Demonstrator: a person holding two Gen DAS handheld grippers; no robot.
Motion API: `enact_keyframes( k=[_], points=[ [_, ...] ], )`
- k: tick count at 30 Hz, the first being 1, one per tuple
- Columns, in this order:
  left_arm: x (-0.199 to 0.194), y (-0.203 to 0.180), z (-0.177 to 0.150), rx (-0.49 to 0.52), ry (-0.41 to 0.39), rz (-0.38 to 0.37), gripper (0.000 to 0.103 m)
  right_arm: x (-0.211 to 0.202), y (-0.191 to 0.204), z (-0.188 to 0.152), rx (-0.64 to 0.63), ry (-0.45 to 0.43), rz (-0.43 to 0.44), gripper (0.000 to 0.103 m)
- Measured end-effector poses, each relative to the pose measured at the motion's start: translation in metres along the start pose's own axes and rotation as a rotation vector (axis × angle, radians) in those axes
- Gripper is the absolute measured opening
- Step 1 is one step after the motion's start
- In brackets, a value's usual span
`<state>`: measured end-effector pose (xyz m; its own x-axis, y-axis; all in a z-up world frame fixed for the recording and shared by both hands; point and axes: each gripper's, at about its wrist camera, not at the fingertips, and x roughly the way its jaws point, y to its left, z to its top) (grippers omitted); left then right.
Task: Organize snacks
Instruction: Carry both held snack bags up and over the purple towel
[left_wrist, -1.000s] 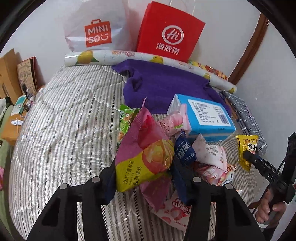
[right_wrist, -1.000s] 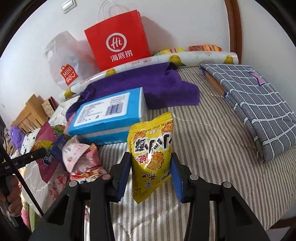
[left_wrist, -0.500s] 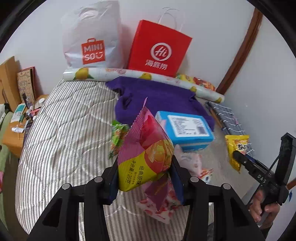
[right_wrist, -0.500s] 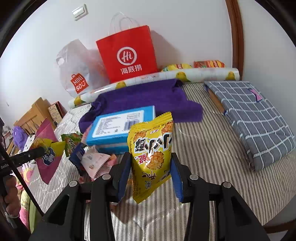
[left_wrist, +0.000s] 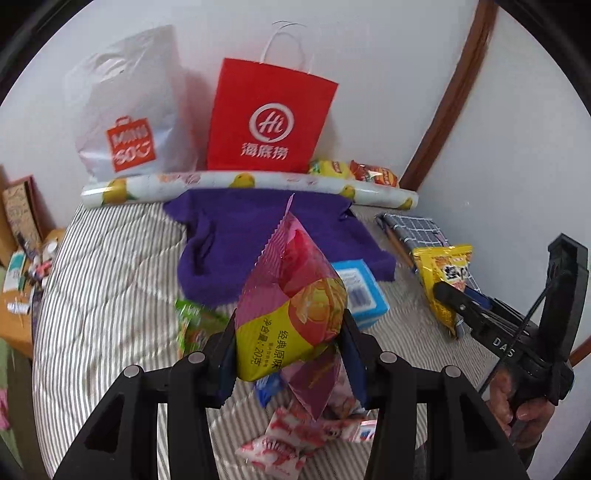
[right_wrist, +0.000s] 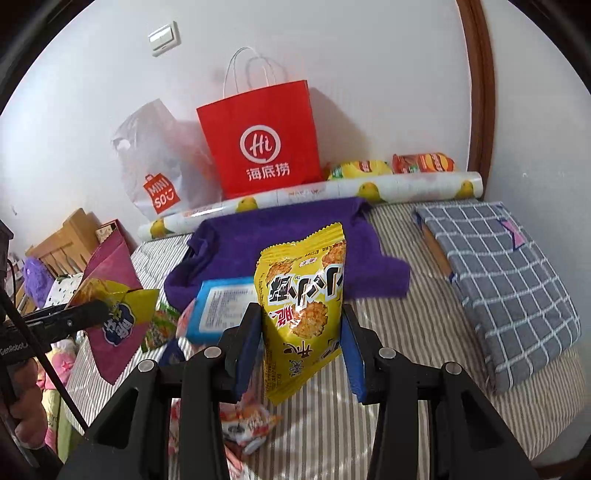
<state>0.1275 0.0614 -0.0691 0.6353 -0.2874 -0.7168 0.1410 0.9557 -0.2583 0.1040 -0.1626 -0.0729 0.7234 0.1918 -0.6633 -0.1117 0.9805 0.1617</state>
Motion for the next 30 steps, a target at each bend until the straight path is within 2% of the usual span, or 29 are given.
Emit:
enact_keyframes(
  k=[13, 15, 24, 30],
  points=[
    [0.042, -0.016, 0.065, 0.074, 0.021, -0.023, 0.046, 0.054, 0.004, 0.065, -0.026, 0.001, -0.018, 0.042],
    [0.048, -0.016, 0.075, 0.083, 0.021, -0.008, 0.046, 0.062, 0.002, 0.072, -0.022, 0.000, -0.018, 0.042],
    [0.078, 0.000, 0.119, 0.082, 0.014, 0.010, 0.046, 0.103, -0.006, 0.108, -0.013, -0.011, -0.032, 0.042],
    [0.101, 0.016, 0.136, 0.078, 0.020, 0.012, 0.046, 0.134, -0.015, 0.121, 0.011, 0.007, -0.036, 0.042]
  ],
)
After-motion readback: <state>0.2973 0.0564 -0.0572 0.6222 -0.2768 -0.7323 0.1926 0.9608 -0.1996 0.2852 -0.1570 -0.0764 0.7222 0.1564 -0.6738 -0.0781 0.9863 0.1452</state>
